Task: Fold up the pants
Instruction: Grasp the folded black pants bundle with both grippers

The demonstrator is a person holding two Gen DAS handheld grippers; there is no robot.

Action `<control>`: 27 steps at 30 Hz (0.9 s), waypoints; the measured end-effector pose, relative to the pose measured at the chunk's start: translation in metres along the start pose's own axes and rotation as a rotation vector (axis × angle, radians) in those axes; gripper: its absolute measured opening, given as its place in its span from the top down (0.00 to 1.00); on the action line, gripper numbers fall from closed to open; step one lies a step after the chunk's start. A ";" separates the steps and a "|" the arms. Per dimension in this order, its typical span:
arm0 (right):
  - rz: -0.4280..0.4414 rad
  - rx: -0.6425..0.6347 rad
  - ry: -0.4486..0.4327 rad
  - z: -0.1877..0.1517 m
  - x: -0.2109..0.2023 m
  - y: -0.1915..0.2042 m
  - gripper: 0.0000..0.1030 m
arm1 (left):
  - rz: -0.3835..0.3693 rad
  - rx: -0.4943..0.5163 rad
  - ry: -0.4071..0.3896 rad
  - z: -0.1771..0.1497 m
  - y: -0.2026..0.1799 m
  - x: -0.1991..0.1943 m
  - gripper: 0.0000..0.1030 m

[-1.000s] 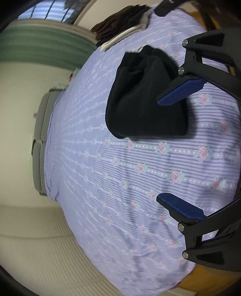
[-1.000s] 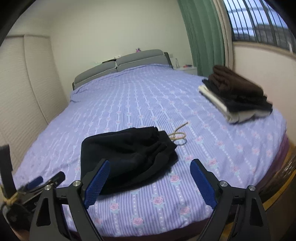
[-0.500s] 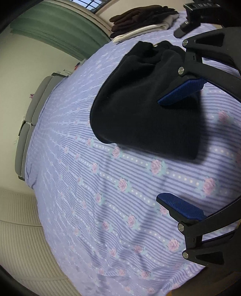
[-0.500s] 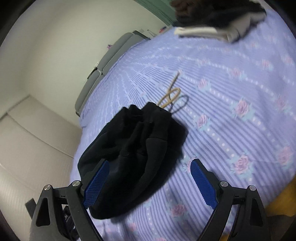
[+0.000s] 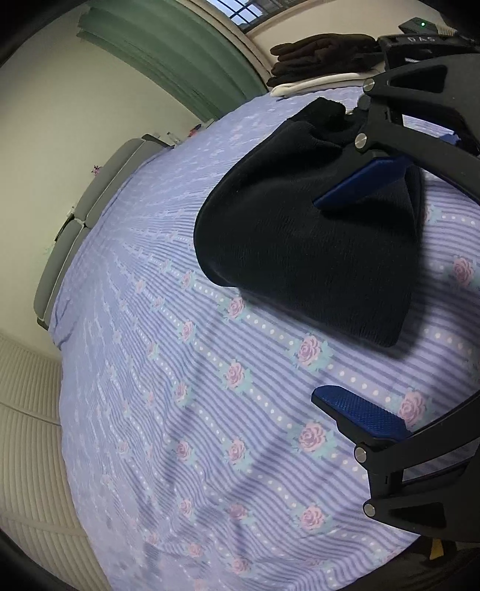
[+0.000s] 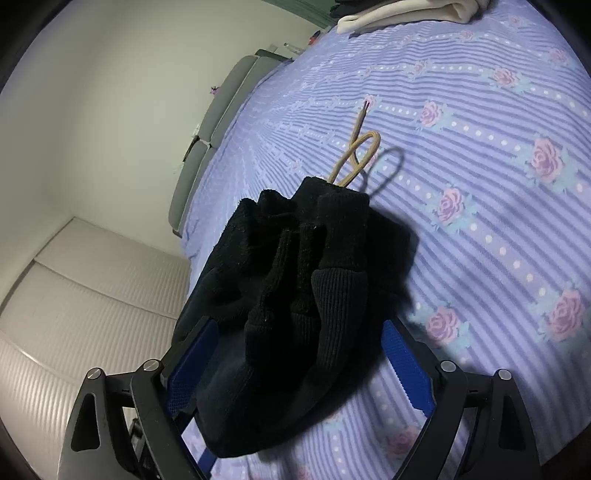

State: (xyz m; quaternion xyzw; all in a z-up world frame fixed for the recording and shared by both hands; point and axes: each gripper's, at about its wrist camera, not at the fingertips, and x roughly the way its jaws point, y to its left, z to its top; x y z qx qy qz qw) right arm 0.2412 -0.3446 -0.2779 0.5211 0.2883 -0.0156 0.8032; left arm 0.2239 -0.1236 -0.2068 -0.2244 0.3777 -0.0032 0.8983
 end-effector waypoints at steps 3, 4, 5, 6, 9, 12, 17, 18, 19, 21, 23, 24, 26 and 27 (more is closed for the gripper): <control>-0.019 0.024 -0.002 -0.002 0.002 -0.005 0.06 | -0.001 -0.026 0.024 0.001 0.004 0.008 0.00; -0.024 0.039 -0.001 -0.002 0.004 -0.008 0.06 | 0.005 -0.025 0.042 0.001 0.004 0.013 0.00; -0.026 0.051 0.002 -0.001 0.005 -0.012 0.06 | 0.007 -0.026 0.056 0.002 0.005 0.017 0.00; -0.018 0.063 0.009 -0.001 0.006 -0.015 0.06 | 0.013 -0.032 0.064 0.002 0.005 0.021 0.00; 0.010 0.081 0.004 0.002 0.012 -0.019 0.04 | 0.031 -0.046 0.067 0.002 0.005 0.026 0.00; 0.053 0.082 0.008 0.006 0.018 -0.019 0.03 | 0.029 -0.076 0.069 0.006 0.002 0.030 0.00; 0.074 0.087 0.034 0.014 0.043 -0.013 0.00 | -0.007 -0.119 0.071 0.011 0.001 0.038 0.09; 0.070 0.088 0.041 0.015 0.047 -0.012 0.00 | -0.020 -0.130 0.074 0.011 0.001 0.041 0.18; 0.071 0.085 0.041 0.016 0.051 -0.011 0.00 | -0.026 -0.135 0.074 0.010 0.000 0.043 0.25; 0.054 0.065 0.047 0.017 0.059 -0.005 0.00 | -0.029 -0.130 0.066 0.008 -0.004 0.043 0.31; 0.052 0.042 0.049 0.017 0.061 0.000 0.00 | -0.023 -0.105 0.044 0.007 -0.010 0.040 0.34; 0.067 0.040 0.042 0.017 0.059 0.003 0.00 | -0.031 -0.113 0.041 0.007 -0.009 0.039 0.37; 0.125 0.043 0.021 0.018 0.056 0.008 0.01 | -0.044 -0.133 0.038 0.009 -0.005 0.040 0.38; 0.138 0.042 0.020 0.018 0.058 0.008 0.02 | -0.044 -0.130 0.037 0.009 -0.005 0.041 0.38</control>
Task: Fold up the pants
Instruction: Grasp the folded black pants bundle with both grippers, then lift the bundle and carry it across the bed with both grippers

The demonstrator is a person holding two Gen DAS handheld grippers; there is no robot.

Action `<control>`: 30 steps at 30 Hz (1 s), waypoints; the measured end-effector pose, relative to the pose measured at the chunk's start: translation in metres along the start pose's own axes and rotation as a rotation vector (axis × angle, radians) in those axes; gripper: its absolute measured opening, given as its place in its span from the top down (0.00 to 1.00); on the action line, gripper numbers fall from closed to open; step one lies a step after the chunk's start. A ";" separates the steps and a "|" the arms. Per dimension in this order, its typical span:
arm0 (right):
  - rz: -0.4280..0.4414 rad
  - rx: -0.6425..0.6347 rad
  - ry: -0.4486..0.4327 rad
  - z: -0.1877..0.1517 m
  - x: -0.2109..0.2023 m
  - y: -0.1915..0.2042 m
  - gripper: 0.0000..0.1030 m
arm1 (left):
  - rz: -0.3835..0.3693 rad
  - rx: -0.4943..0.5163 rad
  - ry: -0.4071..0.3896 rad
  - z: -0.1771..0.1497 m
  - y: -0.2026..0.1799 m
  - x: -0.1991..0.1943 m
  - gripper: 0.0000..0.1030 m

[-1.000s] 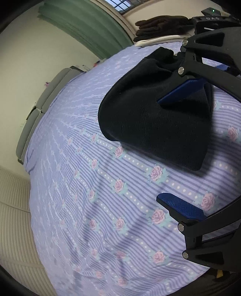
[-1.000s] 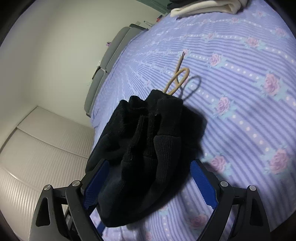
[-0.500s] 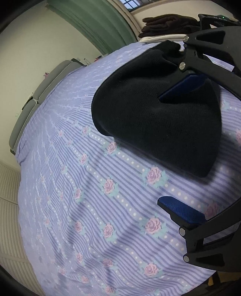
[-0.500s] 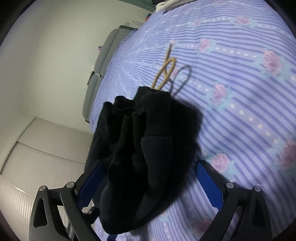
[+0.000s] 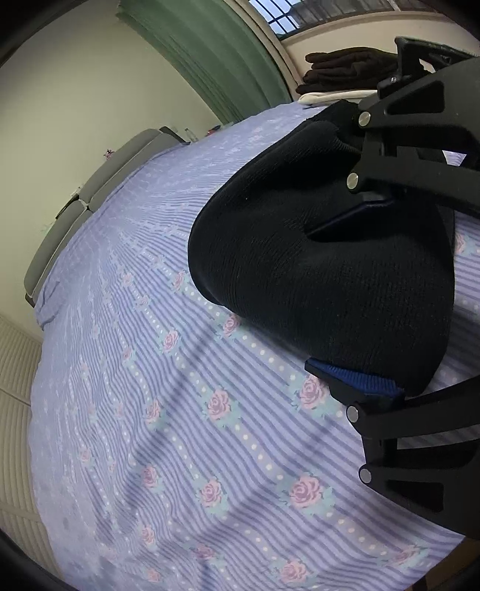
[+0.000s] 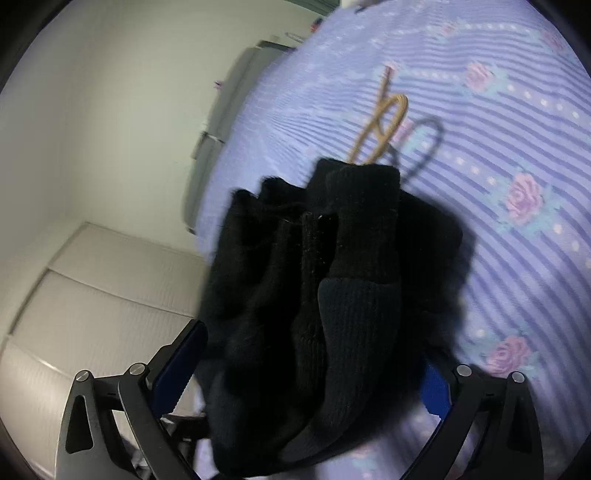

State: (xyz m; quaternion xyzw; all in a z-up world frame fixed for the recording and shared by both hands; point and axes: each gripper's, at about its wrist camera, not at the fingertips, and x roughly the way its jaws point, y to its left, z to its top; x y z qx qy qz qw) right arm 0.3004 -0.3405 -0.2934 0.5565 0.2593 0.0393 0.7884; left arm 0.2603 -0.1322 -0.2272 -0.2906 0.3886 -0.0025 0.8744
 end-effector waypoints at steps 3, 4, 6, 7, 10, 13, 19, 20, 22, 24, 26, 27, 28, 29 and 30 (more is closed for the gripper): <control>-0.053 0.011 0.053 0.000 0.019 -0.013 0.02 | 0.004 0.007 -0.009 0.001 0.000 0.005 0.39; -0.067 0.009 0.060 0.002 0.024 -0.014 0.03 | 0.002 0.010 -0.020 0.000 0.000 0.006 0.40; -0.091 0.006 0.054 0.003 0.027 -0.008 0.06 | -0.008 0.017 -0.036 -0.001 -0.001 0.004 0.46; -0.117 -0.006 0.050 0.003 0.027 -0.005 0.23 | -0.015 0.025 -0.035 -0.001 -0.002 0.002 0.50; -0.128 0.002 0.047 0.002 0.020 0.000 0.49 | -0.030 0.054 -0.039 0.001 -0.010 -0.009 0.57; -0.137 -0.018 0.029 0.000 0.005 0.009 0.56 | -0.041 0.075 -0.040 0.003 -0.016 -0.020 0.60; -0.105 -0.063 -0.008 -0.003 -0.019 0.035 0.59 | -0.084 0.077 -0.055 0.016 -0.020 -0.044 0.61; -0.099 -0.069 -0.011 -0.003 -0.021 0.039 0.59 | -0.089 0.087 -0.069 0.018 -0.022 -0.050 0.61; -0.083 -0.086 -0.026 -0.005 -0.029 0.050 0.59 | -0.101 0.103 -0.099 0.024 -0.026 -0.064 0.61; -0.064 -0.109 -0.039 -0.006 -0.034 0.066 0.60 | -0.114 0.102 -0.116 0.031 -0.027 -0.075 0.61; -0.049 -0.121 -0.043 -0.006 -0.036 0.080 0.60 | -0.125 0.093 -0.129 0.041 -0.025 -0.086 0.61; -0.041 -0.130 -0.042 -0.006 -0.036 0.088 0.60 | -0.130 0.091 -0.138 0.046 -0.023 -0.092 0.61; -0.036 -0.139 -0.043 -0.007 -0.036 0.095 0.60 | -0.132 0.088 -0.147 0.049 -0.021 -0.098 0.61; -0.029 -0.149 -0.043 -0.009 -0.036 0.103 0.60 | -0.132 0.084 -0.157 0.055 -0.018 -0.104 0.61; -0.021 -0.157 -0.041 -0.012 -0.034 0.110 0.60 | -0.132 0.076 -0.168 0.062 -0.013 -0.110 0.61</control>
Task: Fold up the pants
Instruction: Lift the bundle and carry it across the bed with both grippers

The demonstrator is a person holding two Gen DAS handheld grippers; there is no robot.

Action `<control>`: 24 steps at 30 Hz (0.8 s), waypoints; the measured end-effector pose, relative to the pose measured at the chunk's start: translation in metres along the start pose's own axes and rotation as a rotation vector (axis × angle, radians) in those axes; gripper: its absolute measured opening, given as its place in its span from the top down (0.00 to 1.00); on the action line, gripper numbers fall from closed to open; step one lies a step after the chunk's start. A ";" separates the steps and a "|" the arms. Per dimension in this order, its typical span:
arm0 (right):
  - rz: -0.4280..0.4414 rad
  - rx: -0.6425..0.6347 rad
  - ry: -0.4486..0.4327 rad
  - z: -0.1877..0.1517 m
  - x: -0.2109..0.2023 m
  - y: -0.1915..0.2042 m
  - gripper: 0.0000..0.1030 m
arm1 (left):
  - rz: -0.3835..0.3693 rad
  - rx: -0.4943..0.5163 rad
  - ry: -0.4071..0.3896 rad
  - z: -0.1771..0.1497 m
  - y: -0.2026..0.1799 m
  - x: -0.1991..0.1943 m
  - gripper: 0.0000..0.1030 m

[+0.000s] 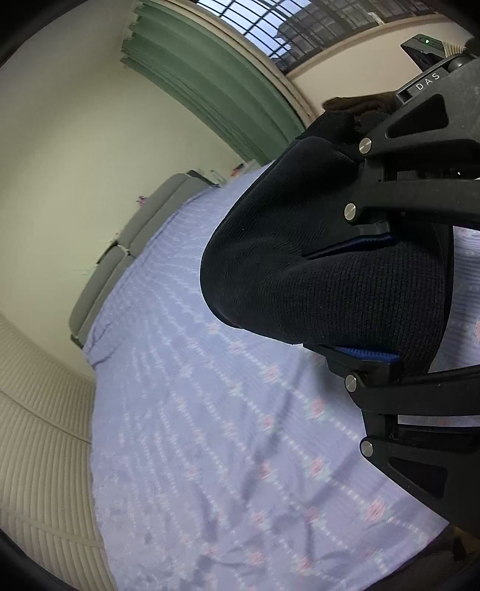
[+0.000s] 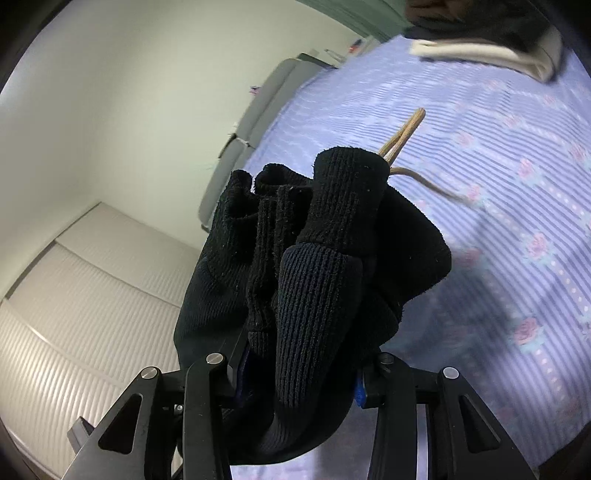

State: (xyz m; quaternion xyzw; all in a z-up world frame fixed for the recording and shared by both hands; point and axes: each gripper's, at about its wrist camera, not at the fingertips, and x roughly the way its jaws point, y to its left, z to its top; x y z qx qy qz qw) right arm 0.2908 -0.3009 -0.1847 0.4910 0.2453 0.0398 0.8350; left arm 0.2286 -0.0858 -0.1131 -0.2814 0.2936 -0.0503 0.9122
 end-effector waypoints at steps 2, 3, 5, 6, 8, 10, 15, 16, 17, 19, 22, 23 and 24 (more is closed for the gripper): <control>0.018 -0.014 0.008 -0.009 0.000 0.014 0.60 | 0.003 -0.014 -0.016 0.014 0.010 -0.008 0.61; 0.026 -0.019 0.014 -0.012 0.004 0.023 0.60 | 0.006 -0.022 -0.023 0.022 0.017 -0.012 0.61; 0.043 -0.038 0.028 -0.022 0.014 0.044 0.60 | 0.018 -0.043 -0.041 0.042 0.037 -0.023 0.61; 0.053 -0.047 0.036 -0.030 0.017 0.054 0.60 | 0.024 -0.051 -0.052 0.050 0.046 -0.027 0.61; 0.074 -0.070 0.057 -0.045 0.034 0.080 0.60 | 0.040 -0.070 -0.076 0.071 0.071 -0.038 0.61; 0.095 -0.089 0.082 -0.062 0.052 0.107 0.60 | 0.058 -0.094 -0.101 0.095 0.099 -0.049 0.61; 0.151 -0.126 0.145 -0.121 0.110 0.174 0.60 | 0.110 -0.148 -0.164 0.161 0.183 -0.071 0.61; 0.162 -0.129 0.155 -0.136 0.123 0.188 0.60 | 0.122 -0.155 -0.173 0.175 0.202 -0.074 0.61; 0.173 -0.135 0.162 -0.150 0.138 0.202 0.60 | 0.131 -0.154 -0.179 0.189 0.221 -0.076 0.61; 0.195 -0.143 0.170 -0.180 0.164 0.227 0.60 | 0.139 -0.151 -0.188 0.220 0.263 -0.078 0.61; 0.217 -0.127 0.185 -0.224 0.211 0.258 0.60 | 0.160 -0.148 -0.195 0.259 0.321 -0.078 0.61; 0.223 -0.121 0.195 -0.238 0.227 0.267 0.60 | 0.171 -0.146 -0.192 0.267 0.335 -0.075 0.61; 0.225 -0.119 0.204 -0.251 0.242 0.274 0.60 | 0.180 -0.146 -0.191 0.277 0.351 -0.072 0.61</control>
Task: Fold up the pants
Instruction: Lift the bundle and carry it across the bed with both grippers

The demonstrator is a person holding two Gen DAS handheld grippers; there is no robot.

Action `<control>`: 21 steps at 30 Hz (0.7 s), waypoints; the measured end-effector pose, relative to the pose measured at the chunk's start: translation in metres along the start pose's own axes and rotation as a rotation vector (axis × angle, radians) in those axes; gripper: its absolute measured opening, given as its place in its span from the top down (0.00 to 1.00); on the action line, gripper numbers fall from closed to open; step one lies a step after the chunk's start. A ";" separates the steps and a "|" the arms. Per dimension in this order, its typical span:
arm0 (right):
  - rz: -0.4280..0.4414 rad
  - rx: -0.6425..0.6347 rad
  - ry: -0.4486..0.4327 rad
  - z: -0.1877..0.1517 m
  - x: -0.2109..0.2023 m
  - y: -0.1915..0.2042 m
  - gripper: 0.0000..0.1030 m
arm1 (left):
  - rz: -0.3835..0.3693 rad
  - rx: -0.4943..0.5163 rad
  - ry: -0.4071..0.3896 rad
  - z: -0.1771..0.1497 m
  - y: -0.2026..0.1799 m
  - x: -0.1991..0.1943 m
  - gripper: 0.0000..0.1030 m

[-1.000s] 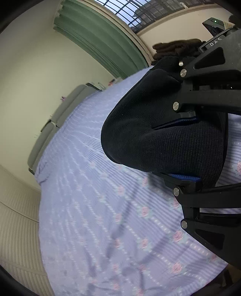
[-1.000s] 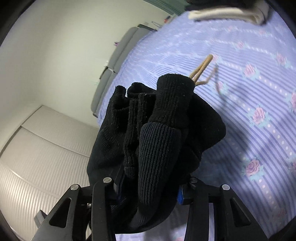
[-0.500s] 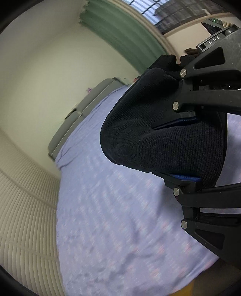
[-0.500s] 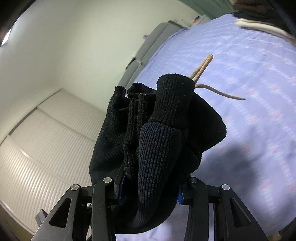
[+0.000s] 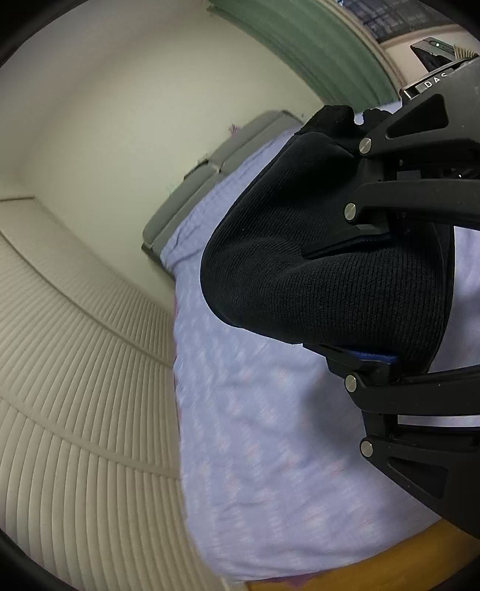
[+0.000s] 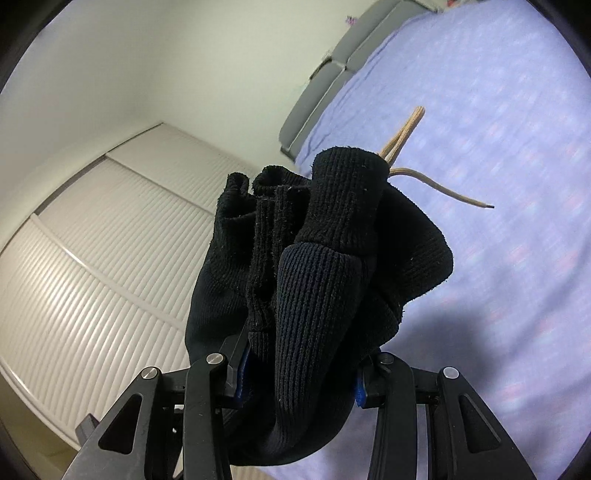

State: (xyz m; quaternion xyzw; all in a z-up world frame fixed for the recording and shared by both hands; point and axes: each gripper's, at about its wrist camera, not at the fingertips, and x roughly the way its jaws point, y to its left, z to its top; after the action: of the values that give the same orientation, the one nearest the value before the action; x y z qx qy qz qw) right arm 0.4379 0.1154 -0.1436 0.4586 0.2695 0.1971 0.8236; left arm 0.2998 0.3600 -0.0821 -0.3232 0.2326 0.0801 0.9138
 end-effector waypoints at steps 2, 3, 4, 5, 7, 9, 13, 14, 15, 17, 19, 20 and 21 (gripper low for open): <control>0.001 0.017 0.018 -0.015 0.045 0.011 0.60 | 0.007 0.010 0.008 0.026 0.031 0.019 0.61; -0.002 0.015 0.021 -0.024 0.063 0.015 0.60 | 0.006 0.003 0.015 0.040 0.048 0.030 0.61; -0.002 0.010 0.021 -0.034 0.078 0.020 0.60 | 0.004 0.002 0.024 0.052 0.061 0.041 0.61; -0.003 0.003 0.021 -0.045 0.092 0.025 0.60 | 0.000 0.005 0.032 0.061 0.069 0.049 0.61; -0.009 0.002 0.013 -0.052 0.122 0.028 0.60 | -0.009 0.012 0.044 0.082 0.088 0.070 0.61; -0.015 0.022 0.010 -0.063 0.156 0.034 0.60 | -0.022 0.037 0.055 0.100 0.102 0.091 0.61; -0.036 0.062 -0.001 -0.078 0.197 0.030 0.60 | -0.055 0.087 0.094 0.134 0.117 0.141 0.61; -0.040 0.066 -0.005 -0.079 0.208 0.031 0.60 | -0.057 0.100 0.096 0.138 0.116 0.150 0.61; -0.045 0.068 -0.009 -0.084 0.221 0.032 0.60 | -0.059 0.111 0.098 0.143 0.116 0.160 0.61; -0.050 0.080 -0.016 -0.087 0.240 0.032 0.60 | -0.073 0.103 0.115 0.154 0.116 0.184 0.61; -0.062 0.076 -0.028 -0.076 0.262 0.030 0.60 | -0.070 0.107 0.118 0.163 0.116 0.204 0.61; -0.067 0.075 -0.029 -0.071 0.271 0.027 0.60 | -0.069 0.112 0.125 0.167 0.116 0.215 0.61; -0.074 0.078 -0.031 -0.066 0.282 0.026 0.60 | -0.070 0.109 0.135 0.171 0.118 0.226 0.61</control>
State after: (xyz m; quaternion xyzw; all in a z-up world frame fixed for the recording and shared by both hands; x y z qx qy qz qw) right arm 0.6139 0.3328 -0.2243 0.4830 0.2811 0.1489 0.8158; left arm 0.5273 0.5580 -0.1385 -0.2857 0.2863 0.0132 0.9145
